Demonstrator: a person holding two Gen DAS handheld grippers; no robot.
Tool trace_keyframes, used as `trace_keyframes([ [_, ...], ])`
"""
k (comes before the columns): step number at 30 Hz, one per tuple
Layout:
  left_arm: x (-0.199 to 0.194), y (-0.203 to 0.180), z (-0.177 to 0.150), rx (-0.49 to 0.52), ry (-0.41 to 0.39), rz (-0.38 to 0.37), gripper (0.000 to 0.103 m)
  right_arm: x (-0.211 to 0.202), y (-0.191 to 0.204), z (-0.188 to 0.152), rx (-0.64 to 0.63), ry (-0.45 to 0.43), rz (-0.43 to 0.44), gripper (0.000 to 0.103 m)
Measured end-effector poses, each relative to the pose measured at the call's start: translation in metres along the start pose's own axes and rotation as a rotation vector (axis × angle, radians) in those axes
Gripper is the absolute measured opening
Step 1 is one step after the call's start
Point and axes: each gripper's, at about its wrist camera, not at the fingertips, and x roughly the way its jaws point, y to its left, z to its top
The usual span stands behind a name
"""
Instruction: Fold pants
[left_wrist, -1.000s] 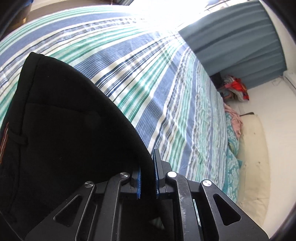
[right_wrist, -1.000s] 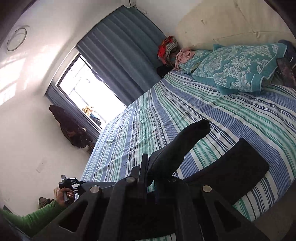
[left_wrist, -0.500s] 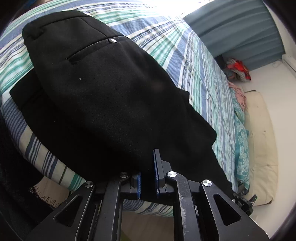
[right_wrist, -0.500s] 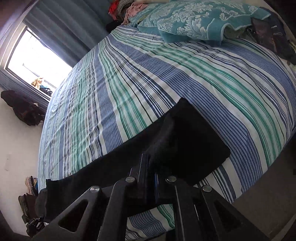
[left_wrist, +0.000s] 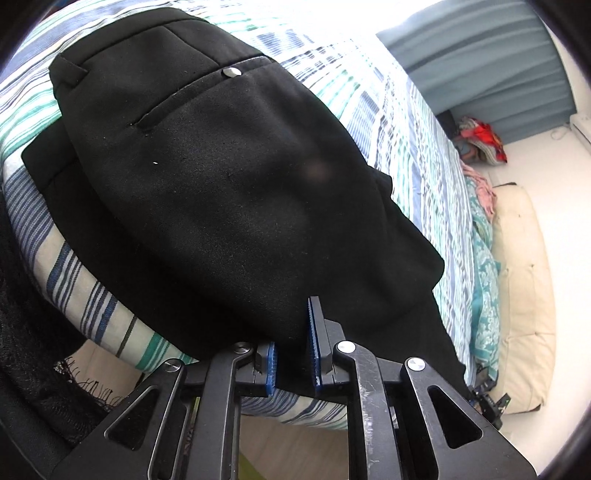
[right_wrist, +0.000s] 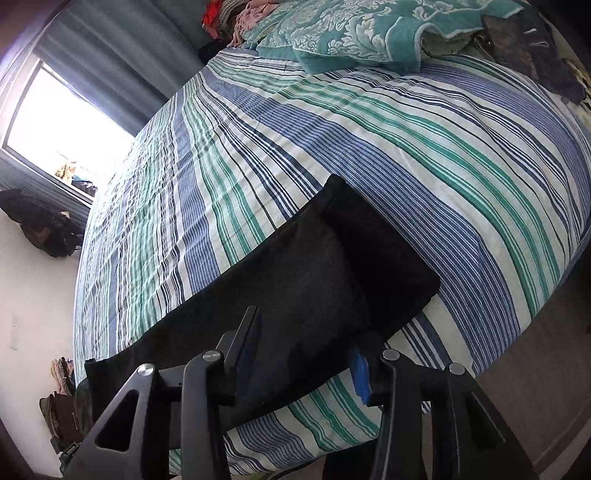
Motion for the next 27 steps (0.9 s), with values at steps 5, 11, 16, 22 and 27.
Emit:
trace_keyframes([
  [5,-0.006,-0.011,-0.004,0.053,-0.022,0.000,0.012,-0.003,0.010,0.011,-0.089,-0.026,-0.059,0.006],
  [11,0.008,-0.034,-0.021,0.163,0.044,0.066,0.012,-0.021,0.029,0.021,-0.292,-0.138,-0.179,0.006],
  [16,0.013,-0.029,-0.023,0.140,0.090,0.085,0.012,0.018,-0.014,0.023,-0.172,0.059,-0.248,0.007],
  [22,0.015,-0.031,-0.023,0.144,0.096,0.104,0.014,0.016,-0.011,0.021,-0.201,0.044,-0.285,0.008],
  [27,0.017,-0.035,-0.027,0.181,0.077,0.123,0.012,0.013,-0.001,0.018,-0.251,0.022,-0.322,0.008],
])
